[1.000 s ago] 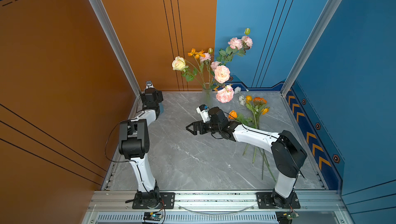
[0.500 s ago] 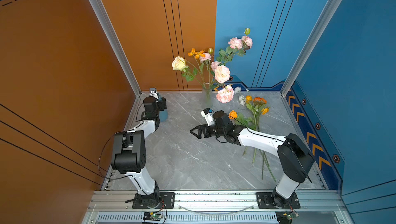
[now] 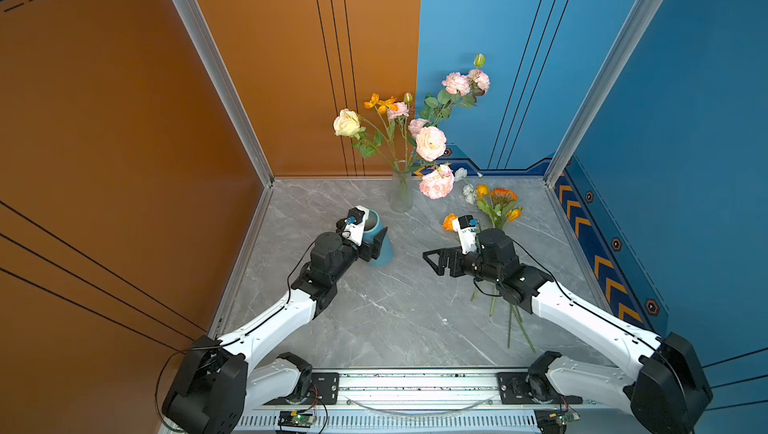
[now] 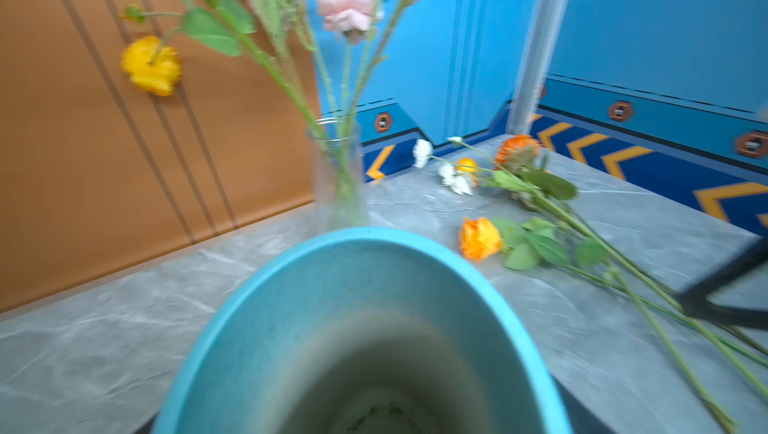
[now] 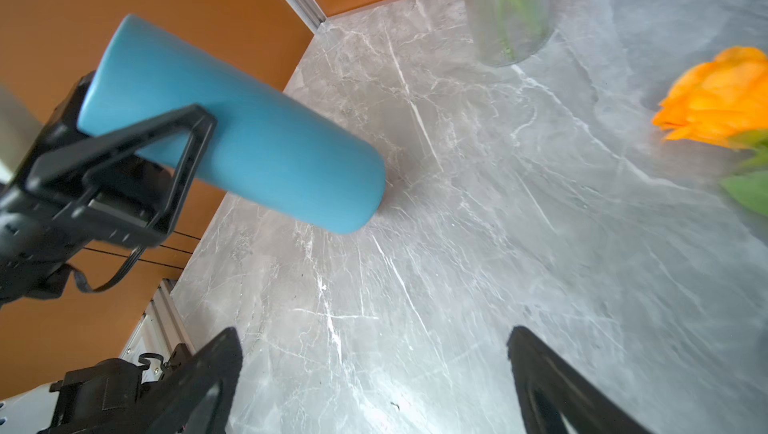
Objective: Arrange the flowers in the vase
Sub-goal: 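Grasp the teal vase and slide it toward the table center with left gripper, then set down the teal vase while the right gripper moves to the flower pile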
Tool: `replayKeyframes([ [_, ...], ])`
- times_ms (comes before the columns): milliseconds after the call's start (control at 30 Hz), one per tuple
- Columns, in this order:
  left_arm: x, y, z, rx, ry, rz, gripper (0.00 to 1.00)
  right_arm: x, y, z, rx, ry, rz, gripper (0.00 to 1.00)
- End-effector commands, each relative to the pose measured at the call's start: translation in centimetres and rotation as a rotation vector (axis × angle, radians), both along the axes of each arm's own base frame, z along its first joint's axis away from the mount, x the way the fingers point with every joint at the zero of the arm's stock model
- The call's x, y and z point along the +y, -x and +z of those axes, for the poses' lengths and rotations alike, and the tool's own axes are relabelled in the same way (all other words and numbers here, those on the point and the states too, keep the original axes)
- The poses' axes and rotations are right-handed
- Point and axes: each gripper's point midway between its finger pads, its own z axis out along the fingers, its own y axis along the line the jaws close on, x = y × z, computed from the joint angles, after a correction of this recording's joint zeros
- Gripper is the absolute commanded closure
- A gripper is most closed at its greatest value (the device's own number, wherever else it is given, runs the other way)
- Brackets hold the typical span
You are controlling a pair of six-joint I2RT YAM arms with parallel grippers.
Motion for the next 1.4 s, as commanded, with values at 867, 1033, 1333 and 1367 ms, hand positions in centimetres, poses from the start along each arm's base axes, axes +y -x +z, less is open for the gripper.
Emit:
replayKeyframes([
  [867, -7.2, 12.0, 0.2, -0.118, 0.013, -0.305, 0.55, -5.6, 3.6, -2.9, 0.083, 0.104, -0.130, 0.00],
  [1033, -7.2, 12.2, -0.5, -0.110, 0.000, -0.300, 0.43, -5.6, 3.4, -2.9, 0.082, 0.112, -0.132, 0.00],
  [1333, -6.4, 12.2, -1.4, -0.115, -0.065, -0.278, 0.01, -8.1, 2.3, -4.0, 0.150, 0.126, -0.215, 0.00],
  [1367, -6.3, 12.2, -1.4, -0.112, -0.073, -0.279, 0.02, -8.5, 2.0, -4.2, 0.169, 0.120, -0.225, 0.00],
])
